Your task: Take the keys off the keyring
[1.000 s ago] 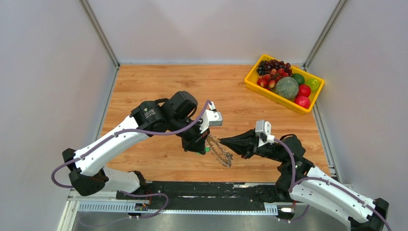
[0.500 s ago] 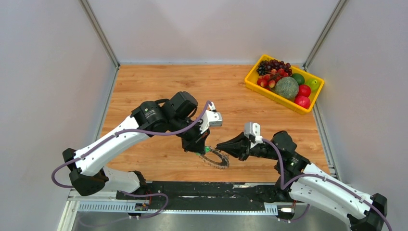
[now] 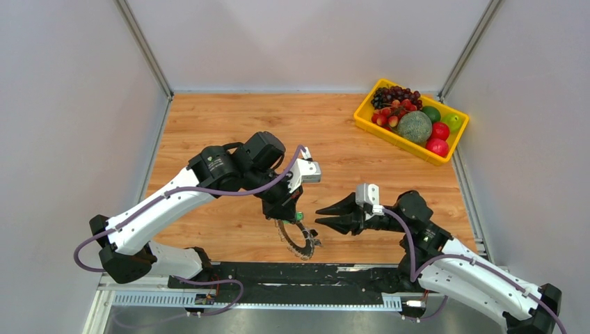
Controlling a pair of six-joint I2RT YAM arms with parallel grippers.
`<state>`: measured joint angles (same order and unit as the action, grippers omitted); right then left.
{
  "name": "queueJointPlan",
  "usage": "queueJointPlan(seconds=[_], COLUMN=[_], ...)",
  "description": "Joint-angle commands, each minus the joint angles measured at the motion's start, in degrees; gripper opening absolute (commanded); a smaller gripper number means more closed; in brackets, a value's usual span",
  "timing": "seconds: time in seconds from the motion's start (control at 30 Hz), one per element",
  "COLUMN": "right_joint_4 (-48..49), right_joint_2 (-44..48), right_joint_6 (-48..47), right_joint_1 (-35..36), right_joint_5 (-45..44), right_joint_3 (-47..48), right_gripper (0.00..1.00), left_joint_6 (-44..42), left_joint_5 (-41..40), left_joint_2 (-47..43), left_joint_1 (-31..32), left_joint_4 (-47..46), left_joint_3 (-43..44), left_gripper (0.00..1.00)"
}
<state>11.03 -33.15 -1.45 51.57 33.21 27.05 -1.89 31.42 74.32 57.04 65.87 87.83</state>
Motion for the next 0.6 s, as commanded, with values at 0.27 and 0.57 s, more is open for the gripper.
queueJointPlan(seconds=[0.27,0.57], right_joint_4=[-1.05,1.02], right_joint_2=[-6.57,-11.05], right_joint_6=[-5.71,-5.07], right_joint_1=[-0.15,-0.08], right_joint_5=[6.87,9.28], right_joint_3=[6.89,8.55], right_gripper=[0.36,0.37], left_joint_6=[-1.21,-1.27], left_joint_5=[3.07,3.54], left_joint_2=[-1.99,-1.90], left_joint_1=[0.29,0.31], left_joint_4=[-0.77,-0.79], left_joint_3=[3.17,3.38], left_gripper=[0.00,0.00])
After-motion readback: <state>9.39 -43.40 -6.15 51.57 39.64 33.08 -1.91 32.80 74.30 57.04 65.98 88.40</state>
